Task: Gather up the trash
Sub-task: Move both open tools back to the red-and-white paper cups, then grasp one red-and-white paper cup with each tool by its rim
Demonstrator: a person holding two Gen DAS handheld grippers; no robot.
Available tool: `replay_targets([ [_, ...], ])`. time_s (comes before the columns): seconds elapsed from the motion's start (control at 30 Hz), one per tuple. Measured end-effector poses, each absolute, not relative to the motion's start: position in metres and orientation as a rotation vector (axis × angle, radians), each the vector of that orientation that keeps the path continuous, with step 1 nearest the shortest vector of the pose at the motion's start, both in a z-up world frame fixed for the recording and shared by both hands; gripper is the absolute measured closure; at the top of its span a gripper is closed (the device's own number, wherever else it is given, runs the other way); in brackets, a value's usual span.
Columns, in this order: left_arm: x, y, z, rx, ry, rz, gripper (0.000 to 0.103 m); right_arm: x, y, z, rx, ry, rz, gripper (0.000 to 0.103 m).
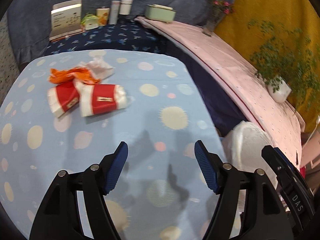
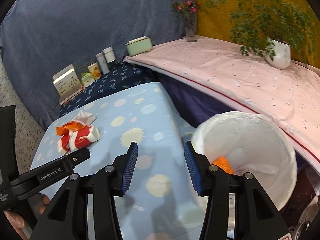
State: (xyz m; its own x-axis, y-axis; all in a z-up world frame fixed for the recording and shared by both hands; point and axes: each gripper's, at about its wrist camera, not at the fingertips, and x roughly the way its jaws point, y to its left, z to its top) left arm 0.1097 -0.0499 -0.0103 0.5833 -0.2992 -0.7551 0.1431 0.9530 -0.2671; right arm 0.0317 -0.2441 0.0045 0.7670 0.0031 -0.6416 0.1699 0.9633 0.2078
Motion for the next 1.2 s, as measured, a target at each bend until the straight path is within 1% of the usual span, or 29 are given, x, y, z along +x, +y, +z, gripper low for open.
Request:
replay_targets([
  [0.47, 0.139, 0.079, -0.033, -0.310, 0.938, -0.094, 0.037, 0.079, -0.134, -0.015, 0.191, 0.766, 0.056, 0.055],
  [0.67, 0.160, 0.107, -0.045, -0.322, 0.954, -0.087, 0.037, 0.097, -0.095, -0.030, 0.168, 0.798, 0.100, 0.055],
  [0.9, 0.188, 0.116, -0.055, -0.320, 0.965, -0.118, 0.038, 0.121, -0.057, -0.049, 0.142, 0.832, 0.138, 0.055],
  [1.1, 0.207, 0.112, -0.066, -0.301, 0.982, -0.170, 0.046, 0.142, -0.038, -0.065, 0.138, 0.856, 0.151, 0.055],
  [1.17, 0.212, 0.111, -0.071, -0.300, 0.991, -0.189, 0.058, 0.148, -0.033, -0.070, 0.140, 0.862, 0.152, 0.055],
  [1.2, 0.214, 0.111, -0.072, -0.301, 0.995, -0.196, 0.061, 0.151, -0.031, -0.072, 0.141, 0.864, 0.153, 0.055],
])
